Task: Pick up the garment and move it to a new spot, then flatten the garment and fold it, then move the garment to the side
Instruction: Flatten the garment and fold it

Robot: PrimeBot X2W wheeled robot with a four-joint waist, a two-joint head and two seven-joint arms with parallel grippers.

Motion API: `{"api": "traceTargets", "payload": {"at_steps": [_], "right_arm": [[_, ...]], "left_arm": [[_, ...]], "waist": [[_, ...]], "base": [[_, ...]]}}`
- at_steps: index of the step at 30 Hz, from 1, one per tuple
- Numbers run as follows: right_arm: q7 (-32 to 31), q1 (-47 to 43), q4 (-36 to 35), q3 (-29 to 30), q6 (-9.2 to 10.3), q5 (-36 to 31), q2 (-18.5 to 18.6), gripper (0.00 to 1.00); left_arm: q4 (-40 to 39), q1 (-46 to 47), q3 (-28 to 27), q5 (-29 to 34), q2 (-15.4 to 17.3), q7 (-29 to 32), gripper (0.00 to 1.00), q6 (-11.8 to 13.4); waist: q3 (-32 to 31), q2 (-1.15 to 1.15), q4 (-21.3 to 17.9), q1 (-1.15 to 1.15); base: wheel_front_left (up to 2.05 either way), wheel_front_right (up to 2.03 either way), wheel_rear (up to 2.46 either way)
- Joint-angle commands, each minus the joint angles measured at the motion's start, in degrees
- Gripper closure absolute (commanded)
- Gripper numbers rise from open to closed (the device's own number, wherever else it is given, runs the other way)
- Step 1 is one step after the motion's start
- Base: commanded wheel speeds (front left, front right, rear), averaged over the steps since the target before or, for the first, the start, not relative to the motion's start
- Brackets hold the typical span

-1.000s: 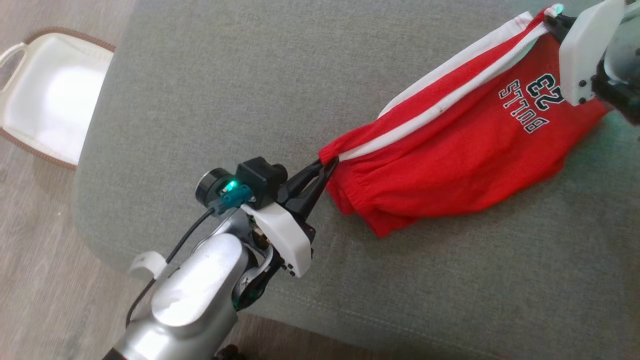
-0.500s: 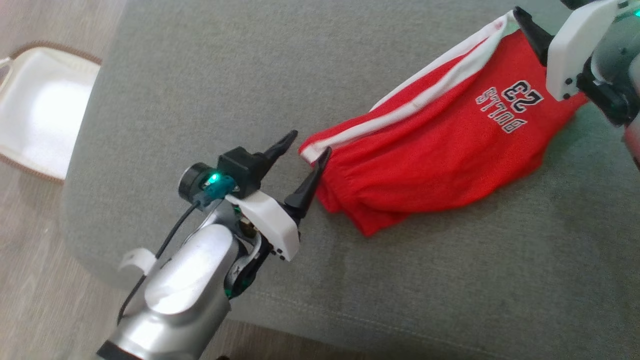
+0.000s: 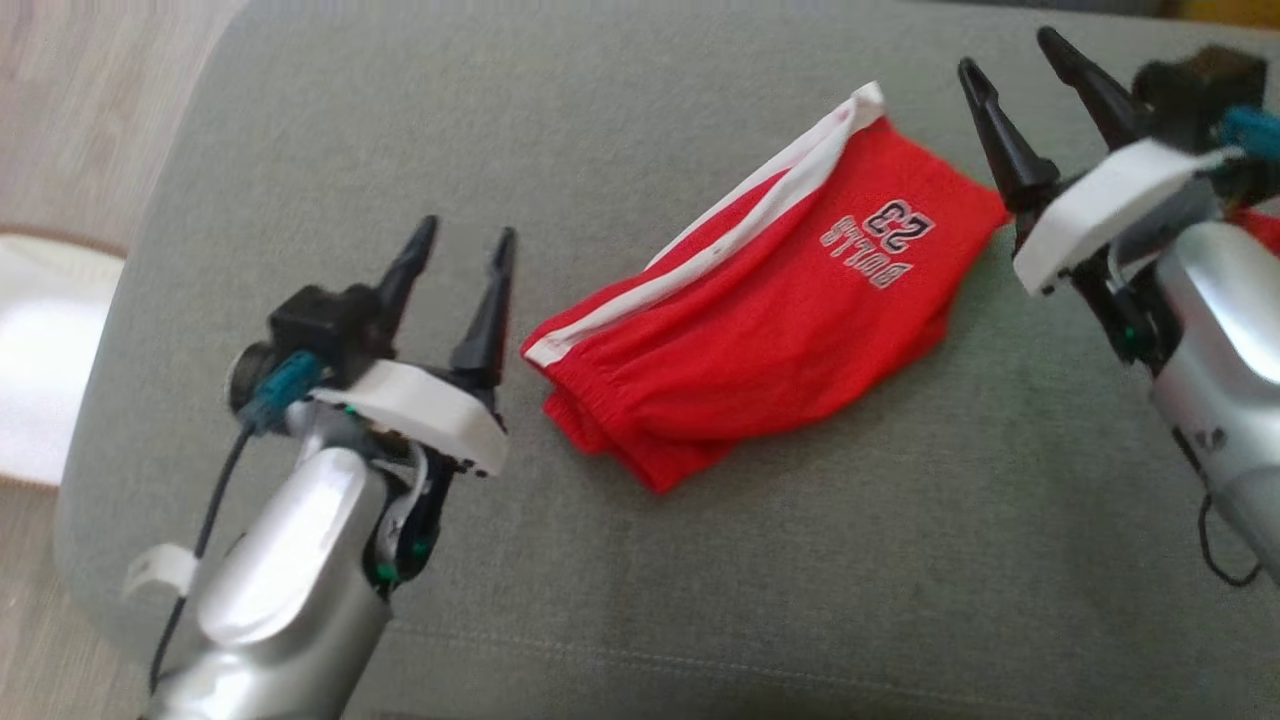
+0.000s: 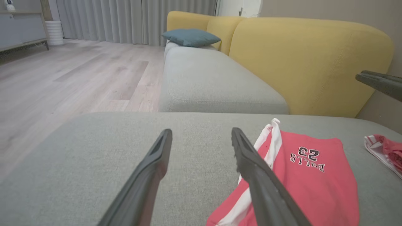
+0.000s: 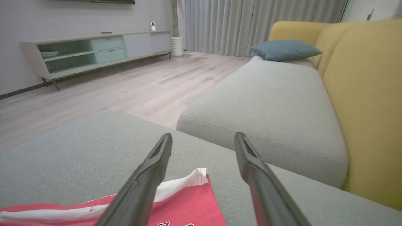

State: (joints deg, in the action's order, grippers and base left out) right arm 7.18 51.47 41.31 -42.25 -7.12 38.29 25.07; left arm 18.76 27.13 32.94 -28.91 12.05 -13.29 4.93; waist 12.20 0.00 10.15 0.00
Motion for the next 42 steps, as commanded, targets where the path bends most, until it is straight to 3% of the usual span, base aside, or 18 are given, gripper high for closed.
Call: {"api": "traceTargets", "payload": {"at_steps": [1,7,12,19,24,33,42], "right_arm": [[3.0,-1.7,-1.7,1.5,-0.36,-1.4,-0.4,0.0],[6.2,-7.1,-2.5,7.0,-0.36,-4.9,-2.2,0.0],[7.5,-14.2,-4.6,15.7,-0.36,-10.3,-6.6,0.0],[7.8,-26.2,-11.0,27.6,-0.36,-19.8,-14.9,0.0],[7.3,-34.1,-15.5,32.9,-0.36,-24.4,-20.0,0.0],[0.9,-36.9,-19.0,36.1,-0.36,-24.6,-21.7,0.0],[-9.9,-34.2,-20.2,41.0,-0.36,-15.7,-22.1,0.0]], "left_arm": [[-2.7,0.5,-3.7,-0.2,2.2,-0.8,0.0,1.6],[-5.3,-2.5,-6.9,-1.0,2.1,-1.4,0.0,4.3],[-7.2,-6.3,-9.7,0.2,2.3,-1.7,0.0,6.3],[-10.0,-12.1,-13.0,3.7,0.7,-1.7,0.0,5.7],[-10.0,-16.4,-15.4,6.6,-1.9,-1.7,0.0,4.4],[-9.5,-17.0,-17.4,9.8,-4.6,-1.7,0.0,1.3],[-9.6,-16.2,-18.3,11.9,-7.0,-1.7,0.0,-1.1]], "waist": [[-2.8,0.0,-2.5,0.0],[-5.3,0.0,-4.4,0.0],[-7.2,0.0,-6.8,0.0],[-8.6,0.0,-9.1,0.0],[-9.3,0.0,-9.9,0.0],[-7.9,0.0,-7.3,0.0],[-4.2,0.0,-2.0,0.0]], "base": [[0.0,0.0,0.0],[0.0,0.0,0.0],[0.0,0.0,0.0],[0.0,0.0,0.0],[0.0,0.0,0.0],[0.0,0.0,0.0],[0.0,0.0,0.0]]}}
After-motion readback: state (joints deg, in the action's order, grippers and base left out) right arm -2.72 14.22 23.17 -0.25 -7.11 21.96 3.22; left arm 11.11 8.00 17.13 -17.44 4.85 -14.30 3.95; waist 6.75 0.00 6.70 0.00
